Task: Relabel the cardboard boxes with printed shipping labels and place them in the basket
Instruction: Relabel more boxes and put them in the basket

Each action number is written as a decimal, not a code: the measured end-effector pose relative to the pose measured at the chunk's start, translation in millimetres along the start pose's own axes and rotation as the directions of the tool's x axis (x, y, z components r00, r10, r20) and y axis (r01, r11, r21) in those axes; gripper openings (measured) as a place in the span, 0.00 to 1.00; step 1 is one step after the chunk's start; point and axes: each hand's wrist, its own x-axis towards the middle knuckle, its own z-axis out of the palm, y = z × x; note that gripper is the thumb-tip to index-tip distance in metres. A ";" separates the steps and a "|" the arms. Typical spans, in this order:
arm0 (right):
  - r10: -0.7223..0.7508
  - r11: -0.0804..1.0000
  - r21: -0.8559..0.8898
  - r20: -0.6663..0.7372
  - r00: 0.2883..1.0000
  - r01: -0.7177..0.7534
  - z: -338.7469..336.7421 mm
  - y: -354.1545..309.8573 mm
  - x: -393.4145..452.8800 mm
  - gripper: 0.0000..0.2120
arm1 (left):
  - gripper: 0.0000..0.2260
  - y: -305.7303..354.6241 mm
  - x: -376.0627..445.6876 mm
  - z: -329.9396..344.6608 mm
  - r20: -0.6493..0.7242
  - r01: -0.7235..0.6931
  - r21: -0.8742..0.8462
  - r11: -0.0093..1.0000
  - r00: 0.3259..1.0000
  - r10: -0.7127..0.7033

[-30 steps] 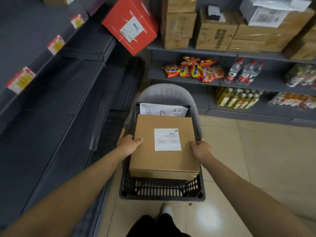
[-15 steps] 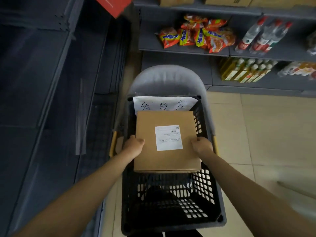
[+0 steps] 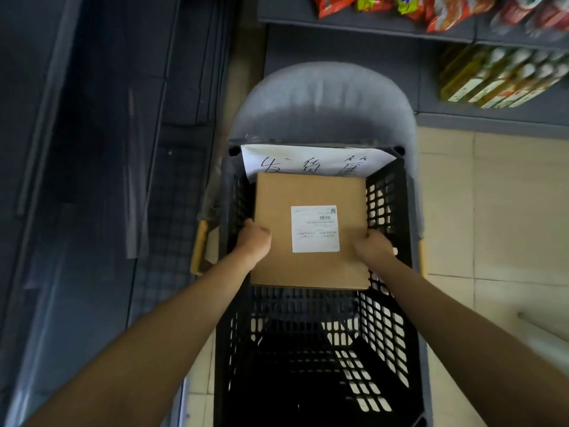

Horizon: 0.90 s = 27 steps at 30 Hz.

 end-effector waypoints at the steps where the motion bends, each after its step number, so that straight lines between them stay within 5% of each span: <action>1: -0.011 1.000 -0.004 -0.002 1.000 0.011 0.7 0.0 2.8 0.19 | 0.17 -1.2 3.9 1.4 0.007 0.007 -0.015 1.000 1.000 -0.007; 8: -0.050 0.998 0.031 -0.036 0.998 0.051 1.5 -2.0 12.6 0.21 | 0.19 -0.3 17.5 7.9 -0.008 0.002 -0.073 0.997 1.000 -0.003; 13: -0.074 0.997 0.015 -0.035 0.997 0.075 2.0 -4.2 5.1 0.27 | 0.23 -4.7 12.8 6.7 -0.023 -0.082 0.008 0.997 0.996 0.083; 19: -0.100 0.995 -0.004 -0.082 0.992 0.100 -4.5 -3.6 -12.6 0.22 | 0.23 -3.5 -3.2 -4.4 -0.014 -0.133 0.086 0.987 0.991 0.135; 23: -0.127 0.987 -0.110 -0.063 0.990 0.119 -16.5 -6.1 -38.7 0.21 | 0.25 3.4 -28.7 -16.2 -0.006 -0.257 0.247 0.934 0.964 0.267; 27: -0.338 0.895 -0.330 -0.066 0.939 0.300 -34.8 -11.0 -74.2 0.18 | 0.23 14.2 -61.1 -32.5 0.004 -0.360 0.395 0.845 0.921 0.390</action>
